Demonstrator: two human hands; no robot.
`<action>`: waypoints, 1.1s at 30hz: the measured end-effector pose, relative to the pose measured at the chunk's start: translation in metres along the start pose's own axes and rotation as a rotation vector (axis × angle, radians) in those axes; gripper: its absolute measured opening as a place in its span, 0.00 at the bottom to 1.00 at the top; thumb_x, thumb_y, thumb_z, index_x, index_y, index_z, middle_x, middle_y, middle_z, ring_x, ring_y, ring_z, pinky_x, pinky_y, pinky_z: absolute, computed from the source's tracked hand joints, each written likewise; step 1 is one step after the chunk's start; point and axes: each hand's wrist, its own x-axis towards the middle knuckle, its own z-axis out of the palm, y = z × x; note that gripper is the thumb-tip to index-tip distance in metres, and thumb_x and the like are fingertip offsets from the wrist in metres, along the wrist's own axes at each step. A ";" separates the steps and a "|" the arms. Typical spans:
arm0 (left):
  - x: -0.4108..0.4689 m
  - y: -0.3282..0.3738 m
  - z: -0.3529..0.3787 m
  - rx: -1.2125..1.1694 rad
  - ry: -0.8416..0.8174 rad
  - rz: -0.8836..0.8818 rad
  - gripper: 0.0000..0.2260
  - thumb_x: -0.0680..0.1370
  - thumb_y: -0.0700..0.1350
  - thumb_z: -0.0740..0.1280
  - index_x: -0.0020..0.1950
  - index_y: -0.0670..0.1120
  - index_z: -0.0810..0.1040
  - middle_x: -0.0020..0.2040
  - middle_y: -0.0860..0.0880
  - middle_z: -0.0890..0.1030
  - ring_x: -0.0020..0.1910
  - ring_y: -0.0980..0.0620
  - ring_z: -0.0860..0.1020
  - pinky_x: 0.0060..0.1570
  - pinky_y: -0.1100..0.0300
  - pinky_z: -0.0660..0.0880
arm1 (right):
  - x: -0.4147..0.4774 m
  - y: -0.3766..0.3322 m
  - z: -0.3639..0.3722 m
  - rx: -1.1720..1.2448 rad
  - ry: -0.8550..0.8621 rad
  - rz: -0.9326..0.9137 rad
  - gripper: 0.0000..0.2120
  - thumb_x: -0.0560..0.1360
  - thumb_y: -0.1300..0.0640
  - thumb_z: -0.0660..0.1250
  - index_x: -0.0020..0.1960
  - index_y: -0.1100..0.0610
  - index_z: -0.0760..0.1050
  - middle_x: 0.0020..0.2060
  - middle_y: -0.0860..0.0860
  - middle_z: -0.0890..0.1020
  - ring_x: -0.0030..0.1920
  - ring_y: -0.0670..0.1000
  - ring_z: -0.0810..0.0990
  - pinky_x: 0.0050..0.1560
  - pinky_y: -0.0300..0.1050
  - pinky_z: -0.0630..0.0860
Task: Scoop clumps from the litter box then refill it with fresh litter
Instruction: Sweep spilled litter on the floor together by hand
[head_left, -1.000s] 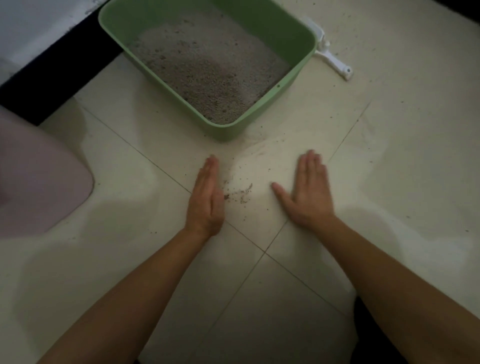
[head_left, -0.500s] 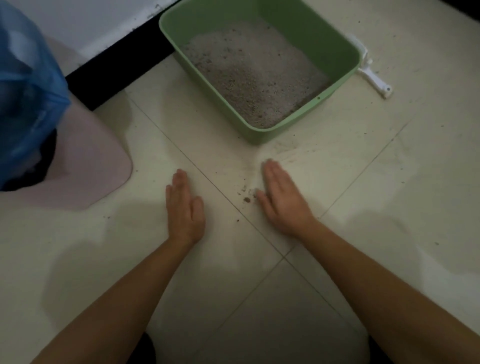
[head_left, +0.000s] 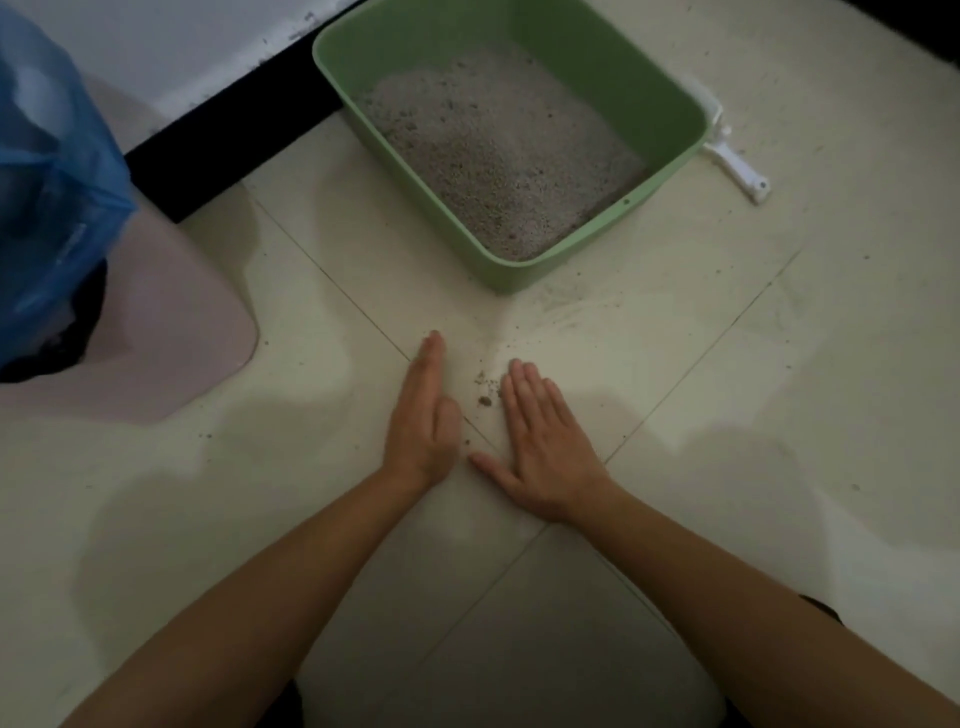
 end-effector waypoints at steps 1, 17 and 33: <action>0.002 -0.007 -0.011 0.037 0.040 -0.030 0.31 0.75 0.48 0.50 0.78 0.38 0.56 0.78 0.43 0.59 0.77 0.49 0.57 0.76 0.55 0.54 | 0.001 -0.007 0.002 -0.006 -0.007 -0.047 0.45 0.78 0.29 0.38 0.79 0.62 0.36 0.78 0.58 0.35 0.77 0.54 0.31 0.78 0.54 0.41; -0.002 -0.052 -0.049 0.315 0.129 -0.080 0.22 0.75 0.43 0.56 0.66 0.36 0.75 0.50 0.42 0.74 0.52 0.46 0.71 0.55 0.58 0.69 | 0.041 0.014 -0.011 0.287 0.160 -0.203 0.35 0.73 0.34 0.64 0.71 0.56 0.73 0.60 0.55 0.73 0.58 0.54 0.71 0.62 0.48 0.73; -0.015 -0.036 -0.017 0.369 -0.070 0.417 0.12 0.79 0.46 0.64 0.48 0.41 0.84 0.41 0.46 0.79 0.41 0.48 0.76 0.41 0.57 0.75 | 0.045 0.018 -0.003 0.299 0.286 -0.379 0.05 0.72 0.60 0.73 0.46 0.62 0.84 0.40 0.57 0.82 0.39 0.58 0.81 0.39 0.49 0.81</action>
